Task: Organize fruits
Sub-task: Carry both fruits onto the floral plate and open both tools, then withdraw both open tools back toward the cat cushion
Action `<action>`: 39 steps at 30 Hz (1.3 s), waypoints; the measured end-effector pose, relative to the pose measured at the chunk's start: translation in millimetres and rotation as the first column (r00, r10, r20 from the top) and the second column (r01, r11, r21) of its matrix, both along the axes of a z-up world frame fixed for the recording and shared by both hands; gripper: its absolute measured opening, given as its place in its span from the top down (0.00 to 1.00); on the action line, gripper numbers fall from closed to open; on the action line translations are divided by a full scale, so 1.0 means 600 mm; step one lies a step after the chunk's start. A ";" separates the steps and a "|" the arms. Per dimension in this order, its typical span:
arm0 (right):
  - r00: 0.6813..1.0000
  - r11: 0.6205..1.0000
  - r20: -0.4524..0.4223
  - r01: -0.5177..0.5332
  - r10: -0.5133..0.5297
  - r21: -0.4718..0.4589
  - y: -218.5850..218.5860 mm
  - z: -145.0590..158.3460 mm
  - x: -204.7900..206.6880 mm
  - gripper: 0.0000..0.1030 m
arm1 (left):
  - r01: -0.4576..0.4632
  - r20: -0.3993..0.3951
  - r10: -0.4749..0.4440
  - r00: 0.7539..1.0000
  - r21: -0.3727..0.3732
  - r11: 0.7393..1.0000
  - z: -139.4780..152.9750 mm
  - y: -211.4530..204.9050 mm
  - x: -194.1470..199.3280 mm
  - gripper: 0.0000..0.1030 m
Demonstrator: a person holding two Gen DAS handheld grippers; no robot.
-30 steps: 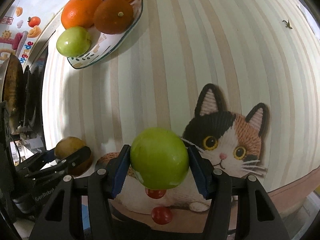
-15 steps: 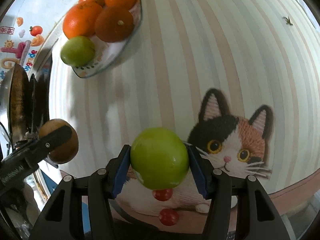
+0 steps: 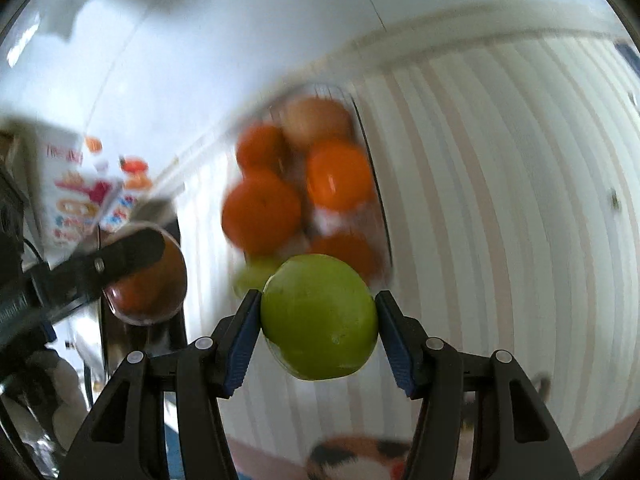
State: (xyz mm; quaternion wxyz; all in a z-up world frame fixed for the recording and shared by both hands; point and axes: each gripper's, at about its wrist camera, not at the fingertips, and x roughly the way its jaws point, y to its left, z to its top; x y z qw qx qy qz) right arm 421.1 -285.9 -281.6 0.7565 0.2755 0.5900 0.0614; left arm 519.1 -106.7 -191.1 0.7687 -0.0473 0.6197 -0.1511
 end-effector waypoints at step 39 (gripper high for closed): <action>1.000 0.973 -0.019 -0.026 0.022 -0.231 0.037 0.004 0.077 0.06 | -0.039 0.023 0.037 0.999 0.106 0.994 -0.018 0.017 0.072 0.14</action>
